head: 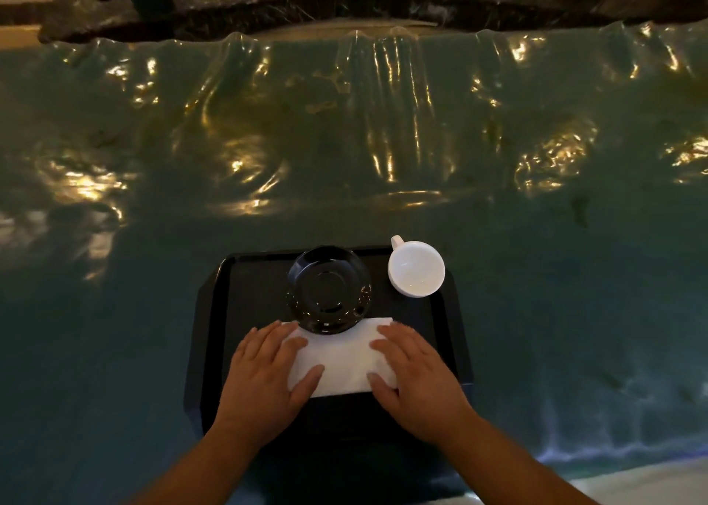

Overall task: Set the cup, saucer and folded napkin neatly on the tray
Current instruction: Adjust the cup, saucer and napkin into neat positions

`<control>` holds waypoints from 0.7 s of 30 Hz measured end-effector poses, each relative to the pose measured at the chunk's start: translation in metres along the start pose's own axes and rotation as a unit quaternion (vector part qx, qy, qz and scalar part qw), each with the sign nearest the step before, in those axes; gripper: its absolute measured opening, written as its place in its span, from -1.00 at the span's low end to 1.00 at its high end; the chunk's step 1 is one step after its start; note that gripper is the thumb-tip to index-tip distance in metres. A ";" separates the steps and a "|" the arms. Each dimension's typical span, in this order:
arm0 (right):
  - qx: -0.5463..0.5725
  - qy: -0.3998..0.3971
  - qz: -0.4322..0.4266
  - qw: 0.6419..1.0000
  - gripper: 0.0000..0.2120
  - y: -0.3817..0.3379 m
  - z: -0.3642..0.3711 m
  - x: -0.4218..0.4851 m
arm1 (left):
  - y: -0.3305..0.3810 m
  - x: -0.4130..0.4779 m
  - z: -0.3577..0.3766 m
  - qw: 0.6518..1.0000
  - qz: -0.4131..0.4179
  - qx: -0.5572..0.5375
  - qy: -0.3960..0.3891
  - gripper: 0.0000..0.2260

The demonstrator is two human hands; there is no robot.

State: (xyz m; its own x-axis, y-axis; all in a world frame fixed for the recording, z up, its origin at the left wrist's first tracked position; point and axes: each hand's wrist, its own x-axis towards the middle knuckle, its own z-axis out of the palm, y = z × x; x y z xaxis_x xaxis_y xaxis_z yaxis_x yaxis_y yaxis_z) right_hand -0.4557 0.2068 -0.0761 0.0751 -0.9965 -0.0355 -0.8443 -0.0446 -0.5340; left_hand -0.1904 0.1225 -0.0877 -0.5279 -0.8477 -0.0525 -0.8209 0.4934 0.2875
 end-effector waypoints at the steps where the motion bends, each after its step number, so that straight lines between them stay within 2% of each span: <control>1: 0.023 0.063 0.027 0.997 -0.66 -0.001 -0.009 0.002 | 0.007 0.011 -0.006 1.000 0.002 -0.015 0.020 -0.55; 3: 0.070 0.150 0.128 0.978 -0.76 0.002 -0.030 0.012 | 0.025 0.041 -0.014 0.998 0.011 -0.041 0.049 -0.58; 4: 0.100 0.167 0.189 0.963 -0.75 0.007 -0.040 0.018 | 0.035 0.059 -0.017 0.997 0.014 -0.054 0.057 -0.57; 6: 0.160 0.161 0.282 0.932 -0.70 0.016 -0.056 0.032 | 0.058 0.094 -0.027 0.995 0.022 -0.087 0.049 -0.54; 8: 0.210 0.141 0.334 0.908 -0.66 0.030 -0.072 0.041 | 0.089 0.136 -0.030 0.992 0.048 -0.117 0.019 -0.51; 14: 0.306 0.081 0.385 0.867 -0.54 0.026 -0.074 0.057 | 0.113 0.204 -0.035 0.987 0.111 -0.035 -0.115 -0.52; 17: 0.344 0.082 0.412 0.840 -0.49 0.030 -0.073 0.065 | 0.112 0.211 -0.035 0.981 0.073 -0.046 -0.174 -0.54; 21: 0.350 0.087 0.413 0.836 -0.40 0.036 -0.083 0.084 | 0.107 0.196 -0.036 0.985 0.001 -0.077 -0.153 -0.54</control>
State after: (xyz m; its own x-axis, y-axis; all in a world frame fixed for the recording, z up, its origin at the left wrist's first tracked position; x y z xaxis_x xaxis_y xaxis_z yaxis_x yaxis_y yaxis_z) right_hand -0.5235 0.1160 -0.0283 -0.5105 -0.6642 -0.5461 -0.0478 0.6560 -0.7533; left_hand -0.3739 0.0024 -0.0322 -0.5894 -0.7371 -0.3306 -0.7895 0.4390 0.4289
